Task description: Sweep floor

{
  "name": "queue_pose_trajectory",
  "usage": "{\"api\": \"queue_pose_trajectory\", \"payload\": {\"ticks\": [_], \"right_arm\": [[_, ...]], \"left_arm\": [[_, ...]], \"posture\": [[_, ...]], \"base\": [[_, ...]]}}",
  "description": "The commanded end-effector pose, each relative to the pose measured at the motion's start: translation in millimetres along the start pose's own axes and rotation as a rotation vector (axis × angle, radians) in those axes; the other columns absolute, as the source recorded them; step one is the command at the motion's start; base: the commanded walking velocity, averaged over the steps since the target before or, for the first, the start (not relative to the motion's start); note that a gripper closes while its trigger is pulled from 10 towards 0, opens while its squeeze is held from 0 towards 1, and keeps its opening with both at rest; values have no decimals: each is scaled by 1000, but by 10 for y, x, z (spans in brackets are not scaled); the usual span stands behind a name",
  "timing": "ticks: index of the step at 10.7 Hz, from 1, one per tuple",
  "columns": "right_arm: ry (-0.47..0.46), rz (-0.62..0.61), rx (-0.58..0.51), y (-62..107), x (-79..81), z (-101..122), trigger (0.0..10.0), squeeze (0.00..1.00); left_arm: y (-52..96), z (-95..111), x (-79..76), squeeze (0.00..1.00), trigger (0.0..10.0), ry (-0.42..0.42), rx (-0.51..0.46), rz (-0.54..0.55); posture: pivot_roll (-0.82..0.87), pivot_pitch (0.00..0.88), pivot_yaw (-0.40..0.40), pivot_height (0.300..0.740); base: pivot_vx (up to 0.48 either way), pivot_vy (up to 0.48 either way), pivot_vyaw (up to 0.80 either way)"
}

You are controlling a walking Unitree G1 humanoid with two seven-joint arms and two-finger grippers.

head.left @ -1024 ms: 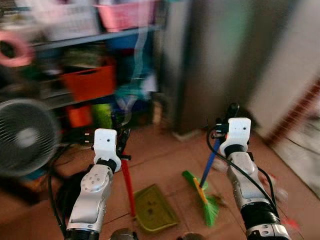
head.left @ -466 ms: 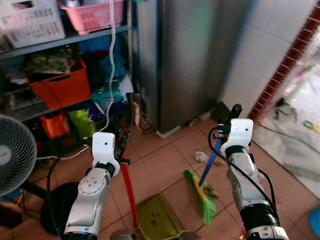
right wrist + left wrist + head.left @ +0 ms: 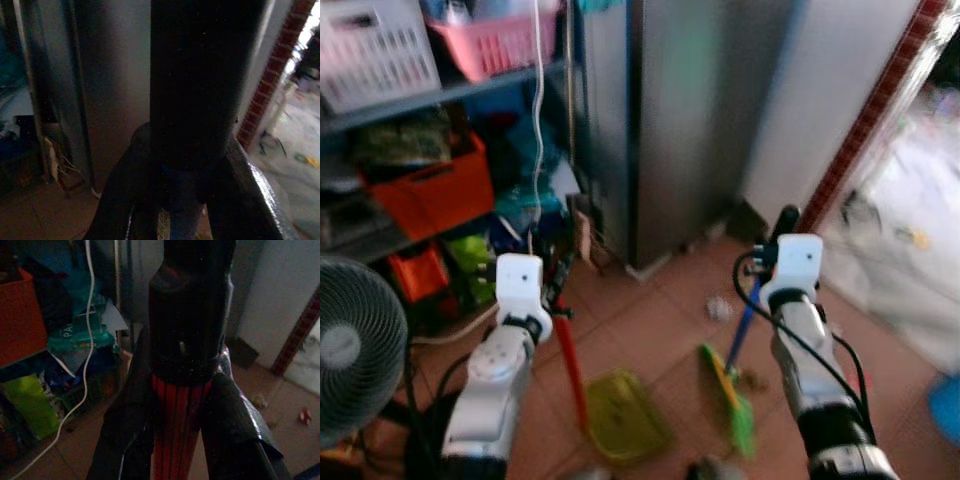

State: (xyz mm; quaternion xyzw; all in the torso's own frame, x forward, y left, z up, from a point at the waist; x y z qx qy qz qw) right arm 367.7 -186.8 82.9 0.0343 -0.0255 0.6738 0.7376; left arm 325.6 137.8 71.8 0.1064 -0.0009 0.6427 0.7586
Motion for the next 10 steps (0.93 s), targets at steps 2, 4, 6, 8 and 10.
{"api": "queue_pose_trajectory", "payload": {"ticks": [2, 4, 6, 8, 10], "right_arm": [[9, -27, 6, -3, -72, -11, 10000, 0], [37, -60, -12, -11, -114, 25, 10000, 0], [53, -60, -21, -13, -121, 44, 10000, 0], [64, -55, -29, -12, -112, 57, 10000, 0], [74, -51, -39, -22, -91, 80, 10000, 0]], "left_arm": [[-18, 128, 1, 0, 10000, -5, -51, 4], [-19, 175, -27, 0, 10000, -3, -73, -27], [-14, 175, -54, 0, 10000, 9, -75, -48], [-22, 190, -83, 0, 10000, 15, -83, -58], [-36, 215, -90, 0, 10000, 19, -95, -60]], "posture": [[15, 0, 30, 740], [16, 0, 30, 740], [14, 0, 28, 740], [12, 0, 27, 740], [13, 0, 20, 740]], "base": [[0, 240, 0], [0, 0, -400], [0, 0, -800], [296, 0, -497], [351, 0, -634]]}}
Point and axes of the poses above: a point about 5 cm out from each wrist's last joint towards the gripper, its own y axis pointing back from the gripper into the wrist, its own z axis along the axis of the wrist's last joint, x = y × z, the point moved 6 cm from there along -y, pointing out of the wrist towards the gripper, and after that the axes turned 10 degrees about -y, right-handed, at the moved point
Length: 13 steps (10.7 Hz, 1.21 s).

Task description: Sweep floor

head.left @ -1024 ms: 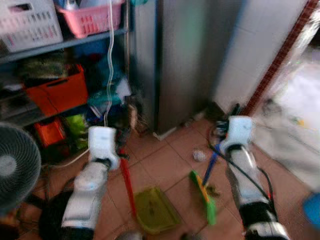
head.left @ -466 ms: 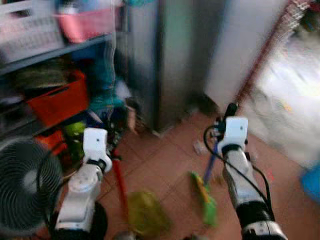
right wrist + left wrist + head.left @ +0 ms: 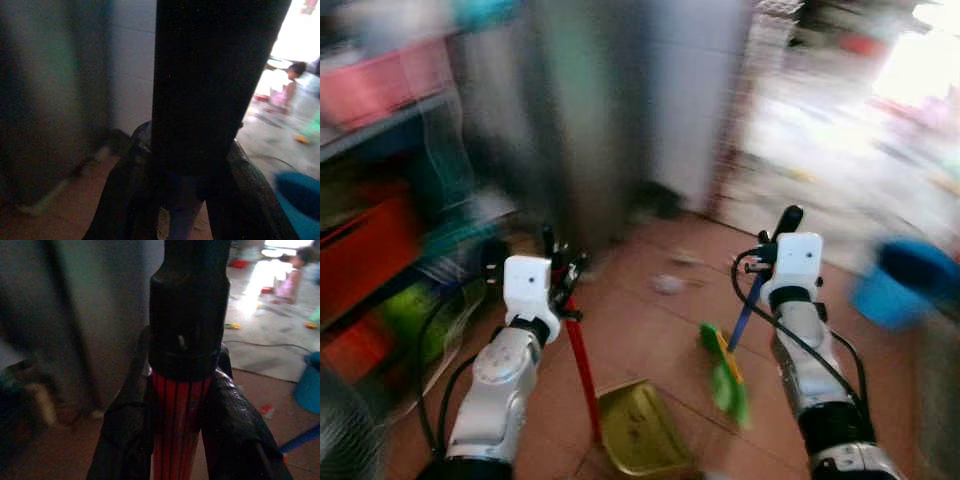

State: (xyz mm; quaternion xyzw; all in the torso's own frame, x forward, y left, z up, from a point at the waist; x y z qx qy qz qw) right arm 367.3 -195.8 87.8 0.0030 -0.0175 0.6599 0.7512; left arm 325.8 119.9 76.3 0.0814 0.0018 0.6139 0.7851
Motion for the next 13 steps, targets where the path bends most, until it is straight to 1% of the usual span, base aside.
{"api": "queue_pose_trajectory", "payload": {"ticks": [1, 4, 6, 7, 8, 9, 10, 11, 13], "right_arm": [[23, -7, -6, -35, -7, 37, 10000, 0], [27, -8, -15, -71, -13, 73, 10000, 0], [30, -7, -13, -51, -13, 56, 10000, 0], [34, -5, -10, -49, -9, 47, 10000, 0], [35, -5, -9, -56, -6, 48, 10000, 0], [37, -5, -8, -56, -6, 44, 10000, 0], [39, -6, -3, -49, -13, 31, 10000, 0], [34, -9, 6, -38, -14, 7, 10000, 0], [27, -10, -11, 20, 12, 15, 10000, 0]], "left_arm": [[-30, 162, 94, 0, 10000, -21, -59, 21], [-20, 152, 141, 0, 10000, -29, -56, 27], [-2, 111, 108, 0, 10000, -29, -45, 25], [-17, 120, 89, 0, 10000, -36, -48, 29], [-23, 116, 89, 0, 10000, -56, -46, 31], [-24, 73, 105, 0, 10000, -68, -22, 46], [-18, 62, 102, 0, 10000, -71, -21, 49], [-6, 32, 89, 0, 10000, -57, -9, 53], [66, -56, 91, 0, 10000, -43, 9, 49]], "posture": [[14, 0, 18, 740], [11, 0, 25, 740], [8, 0, 28, 740], [5, 0, 26, 740], [5, 0, 26, 740], [6, 0, 26, 740], [6, 0, 27, 740], [6, 0, 27, 740], [5, 0, 41, 740]], "base": [[360, 319, 0], [356, 322, 0], [352, 326, 0], [322, 356, 0], [285, 266, 0], [0, 0, 0], [0, 0, 0], [0, 0, -800], [0, 0, -800]]}}
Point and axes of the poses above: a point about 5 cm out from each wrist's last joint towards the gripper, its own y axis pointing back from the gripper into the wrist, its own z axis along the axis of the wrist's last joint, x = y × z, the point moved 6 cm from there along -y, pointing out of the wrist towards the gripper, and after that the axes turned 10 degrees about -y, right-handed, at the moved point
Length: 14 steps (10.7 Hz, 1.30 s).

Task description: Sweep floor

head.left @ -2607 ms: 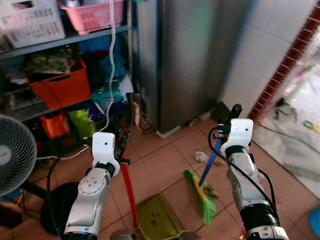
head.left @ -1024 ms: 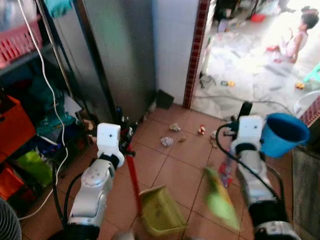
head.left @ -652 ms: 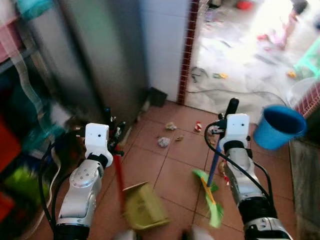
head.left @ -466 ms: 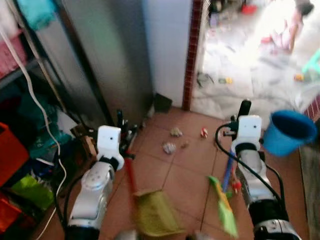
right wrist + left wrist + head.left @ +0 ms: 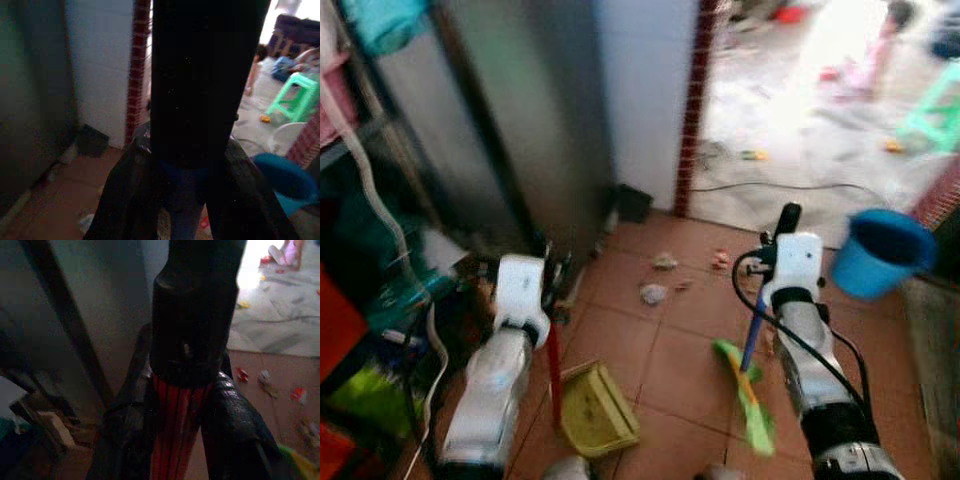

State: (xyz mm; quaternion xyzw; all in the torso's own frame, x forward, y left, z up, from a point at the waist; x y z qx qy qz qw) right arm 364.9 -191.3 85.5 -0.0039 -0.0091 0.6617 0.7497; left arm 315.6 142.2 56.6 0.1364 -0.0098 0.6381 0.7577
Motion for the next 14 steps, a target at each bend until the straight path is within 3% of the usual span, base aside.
{"api": "queue_pose_trajectory", "payload": {"ticks": [1, 2, 4, 7, 11, 12, 13, 14], "right_arm": [[5, -10, -1, 38, -19, -5, 10000, 0], [2, -15, 48, 129, -39, -165, 10000, 0], [-6, -22, 79, 159, -40, -241, 10000, 0], [1, -7, 65, 127, -4, -207, 10000, 0], [38, 44, 19, -29, 72, -1, 10000, 0], [48, 48, 14, -22, 75, 4, 10000, 0], [48, 40, 20, -10, 63, -21, 10000, 0], [42, 28, 22, 17, 48, -39, 10000, 0]], "left_arm": [[-19, 141, -102, 0, 10000, -28, -55, -54], [1, 127, -117, 0, 10000, -118, -66, -74], [-42, 188, -108, 0, 10000, -87, -83, -93], [-91, 257, -148, 0, 10000, -93, -108, -123], [-168, 407, -189, 0, 10000, -109, -154, -143], [-132, 299, -46, 0, 10000, -71, -116, -90], [-102, 189, -7, 0, 10000, -45, -79, -71], [-70, 173, -73, 0, 10000, -62, -83, -100]], "posture": [[11, 0, 29, 740], [12, 0, 26, 740], [11, 0, 26, 740], [4, 0, 30, 740], [6, 0, -25, 740], [-8, 0, -2, 740], [-8, 0, 4, 740], [-8, 0, 10, 740]], "base": [[0, 0, -600], [0, 0, -587], [0, 0, -800], [0, 0, -800], [124, 405, 0], [0, 416, 0], [0, 420, 0], [240, 416, 0]]}}
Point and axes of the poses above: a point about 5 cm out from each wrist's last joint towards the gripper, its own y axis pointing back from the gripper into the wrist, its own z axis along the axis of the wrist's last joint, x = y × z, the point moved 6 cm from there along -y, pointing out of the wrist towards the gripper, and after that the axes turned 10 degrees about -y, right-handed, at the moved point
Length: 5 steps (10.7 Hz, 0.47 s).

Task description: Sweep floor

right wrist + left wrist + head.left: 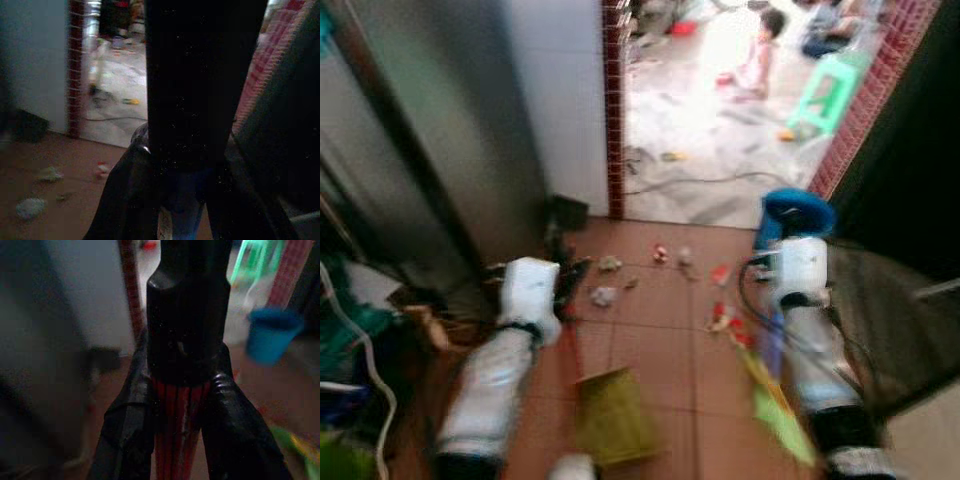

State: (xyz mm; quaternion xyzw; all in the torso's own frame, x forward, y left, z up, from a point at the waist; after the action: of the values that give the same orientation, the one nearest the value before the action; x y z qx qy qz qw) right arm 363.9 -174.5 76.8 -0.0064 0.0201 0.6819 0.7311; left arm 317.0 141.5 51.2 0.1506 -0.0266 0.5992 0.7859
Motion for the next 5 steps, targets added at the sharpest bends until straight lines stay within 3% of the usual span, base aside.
{"api": "queue_pose_trajectory", "payload": {"ticks": [1, 5], "right_arm": [[-6, -33, -9, 8, -126, 23, 10000, 0], [10, -37, -15, -34, -136, 60, 10000, 0]], "left_arm": [[-65, 242, -81, 0, 10000, -4, -83, -16], [-146, 328, -154, 0, 10000, -50, -105, -35]], "posture": [[-10, 0, 12, 740], [-12, 0, 8, 740]], "base": [[244, 412, 0], [0, 0, 0]]}}
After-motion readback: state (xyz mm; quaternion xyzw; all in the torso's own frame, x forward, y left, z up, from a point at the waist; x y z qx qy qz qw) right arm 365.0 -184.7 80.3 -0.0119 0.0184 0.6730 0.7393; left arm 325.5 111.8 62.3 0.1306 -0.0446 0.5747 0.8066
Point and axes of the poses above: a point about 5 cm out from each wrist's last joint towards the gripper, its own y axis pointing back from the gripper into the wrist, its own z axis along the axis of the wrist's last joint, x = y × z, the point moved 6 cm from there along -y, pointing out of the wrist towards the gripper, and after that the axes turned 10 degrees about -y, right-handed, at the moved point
